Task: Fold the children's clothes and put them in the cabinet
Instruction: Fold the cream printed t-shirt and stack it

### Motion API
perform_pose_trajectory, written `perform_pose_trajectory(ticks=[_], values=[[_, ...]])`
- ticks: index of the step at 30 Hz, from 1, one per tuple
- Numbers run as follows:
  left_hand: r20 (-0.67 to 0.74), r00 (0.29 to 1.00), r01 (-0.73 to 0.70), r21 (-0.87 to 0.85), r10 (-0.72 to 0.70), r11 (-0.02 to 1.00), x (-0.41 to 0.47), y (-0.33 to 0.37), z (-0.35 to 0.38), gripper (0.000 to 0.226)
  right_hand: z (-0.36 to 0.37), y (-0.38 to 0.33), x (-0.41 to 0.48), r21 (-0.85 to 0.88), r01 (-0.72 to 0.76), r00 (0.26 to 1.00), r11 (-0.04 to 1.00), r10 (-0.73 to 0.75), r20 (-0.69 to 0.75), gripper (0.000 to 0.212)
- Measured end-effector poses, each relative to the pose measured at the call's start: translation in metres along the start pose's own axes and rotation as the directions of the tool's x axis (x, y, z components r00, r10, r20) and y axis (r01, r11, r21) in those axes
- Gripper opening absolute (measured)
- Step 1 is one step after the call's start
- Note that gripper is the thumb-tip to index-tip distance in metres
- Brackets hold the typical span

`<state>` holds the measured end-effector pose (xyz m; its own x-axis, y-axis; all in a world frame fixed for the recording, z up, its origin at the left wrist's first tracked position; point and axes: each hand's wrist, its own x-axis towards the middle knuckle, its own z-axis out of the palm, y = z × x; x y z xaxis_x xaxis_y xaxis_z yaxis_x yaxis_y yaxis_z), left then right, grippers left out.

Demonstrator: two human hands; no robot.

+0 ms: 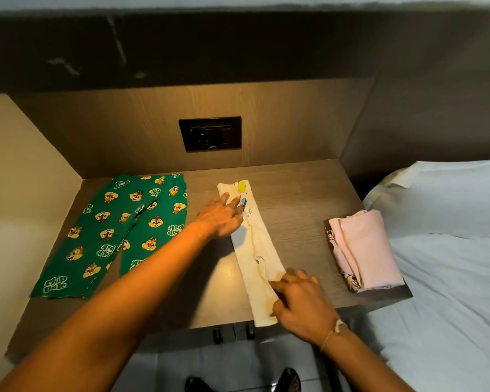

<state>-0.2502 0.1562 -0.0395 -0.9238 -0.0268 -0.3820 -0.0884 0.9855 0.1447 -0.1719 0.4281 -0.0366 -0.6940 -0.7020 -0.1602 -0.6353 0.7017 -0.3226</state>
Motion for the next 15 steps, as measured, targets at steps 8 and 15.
perform_pose_trajectory(ticks=[8, 15], values=[[-0.201, 0.973, -0.131, -0.078, 0.113, 0.988, -0.052, -0.003, 0.014, 0.072, 0.008, 0.005, -0.015, 0.139, 0.089, 0.990, 0.986, -0.072, -0.120, 0.052], [-0.348, 0.866, -0.378, 0.012, 0.358, 0.926, -0.170, 0.031, 0.114, 0.068, 0.030, 0.025, -0.034, -0.096, 0.220, 0.971, 0.971, -0.227, -0.071, 0.059]])
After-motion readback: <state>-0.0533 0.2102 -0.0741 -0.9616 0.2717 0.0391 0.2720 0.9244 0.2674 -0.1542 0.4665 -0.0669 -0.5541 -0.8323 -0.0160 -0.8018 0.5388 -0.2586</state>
